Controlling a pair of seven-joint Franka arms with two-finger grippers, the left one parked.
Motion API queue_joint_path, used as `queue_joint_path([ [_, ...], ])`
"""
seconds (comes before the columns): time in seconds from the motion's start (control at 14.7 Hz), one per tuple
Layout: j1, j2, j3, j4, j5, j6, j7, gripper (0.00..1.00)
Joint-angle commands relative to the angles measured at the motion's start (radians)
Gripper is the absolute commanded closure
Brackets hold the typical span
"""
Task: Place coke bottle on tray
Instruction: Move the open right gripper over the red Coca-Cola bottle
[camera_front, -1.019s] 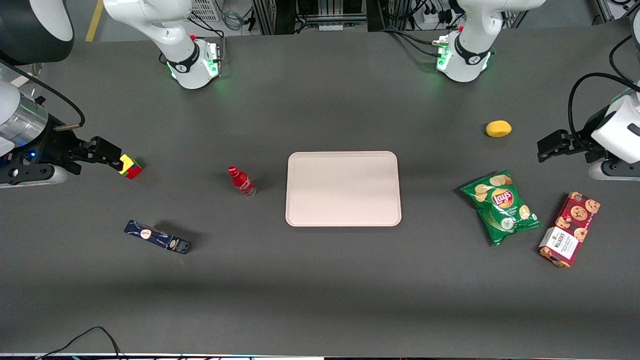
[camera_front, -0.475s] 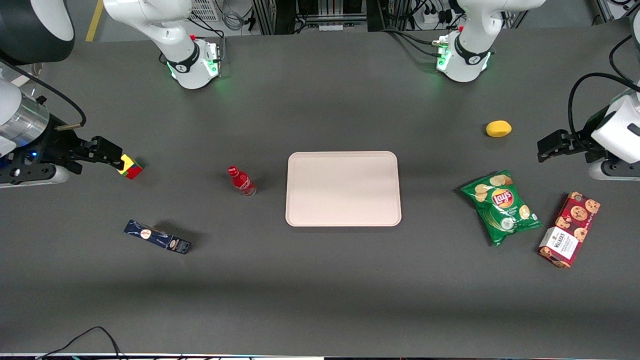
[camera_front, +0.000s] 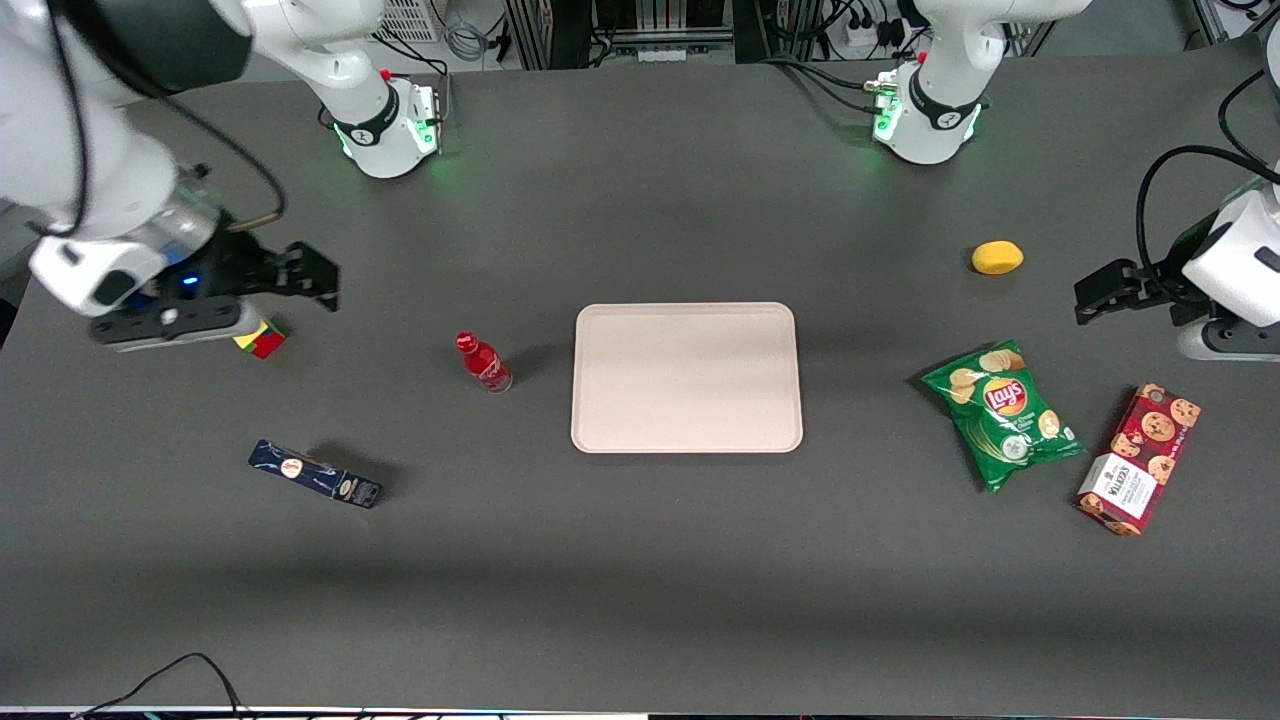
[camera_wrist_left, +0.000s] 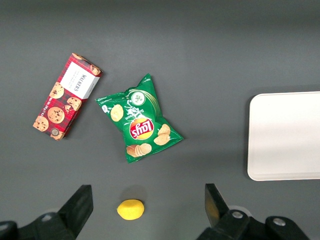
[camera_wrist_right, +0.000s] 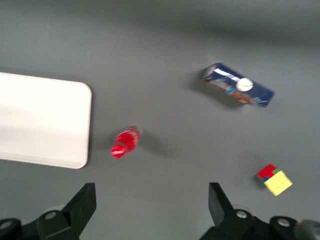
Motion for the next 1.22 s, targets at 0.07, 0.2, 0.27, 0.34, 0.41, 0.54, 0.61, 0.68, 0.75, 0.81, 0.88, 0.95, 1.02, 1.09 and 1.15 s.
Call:
queue_joint_path([
  [0.07, 0.209, -0.009, -0.085, -0.002, -0.004, -0.022, 0.129, 0.00],
  [0.2, 0.227, -0.005, -0.080, -0.005, -0.002, -0.022, 0.157, 0.00],
  [0.27, 0.227, -0.005, -0.077, -0.023, -0.001, -0.037, 0.147, 0.00],
  [0.34, 0.227, -0.007, -0.076, -0.057, -0.001, -0.037, 0.143, 0.00],
  [0.41, 0.227, -0.015, -0.076, -0.101, 0.001, -0.022, 0.143, 0.00],
  [0.54, 0.225, -0.065, -0.074, -0.234, 0.001, 0.082, 0.142, 0.00],
  [0.61, 0.225, -0.093, -0.074, -0.303, 0.001, 0.149, 0.146, 0.00],
  [0.68, 0.227, -0.107, -0.074, -0.351, 0.001, 0.195, 0.156, 0.00],
  [0.75, 0.227, -0.110, -0.074, -0.379, 0.008, 0.225, 0.157, 0.00],
  [0.81, 0.227, -0.110, -0.074, -0.408, 0.028, 0.252, 0.157, 0.00],
  [0.88, 0.227, -0.114, -0.074, -0.454, 0.037, 0.296, 0.156, 0.00],
  [0.95, 0.227, -0.120, -0.071, -0.503, 0.036, 0.353, 0.153, 0.00],
  [1.02, 0.227, -0.122, -0.065, -0.555, 0.036, 0.420, 0.153, 0.00],
  [1.09, 0.227, -0.122, -0.065, -0.595, 0.036, 0.468, 0.153, 0.00],
  [1.15, 0.227, -0.119, -0.065, -0.624, 0.034, 0.502, 0.151, 0.00],
])
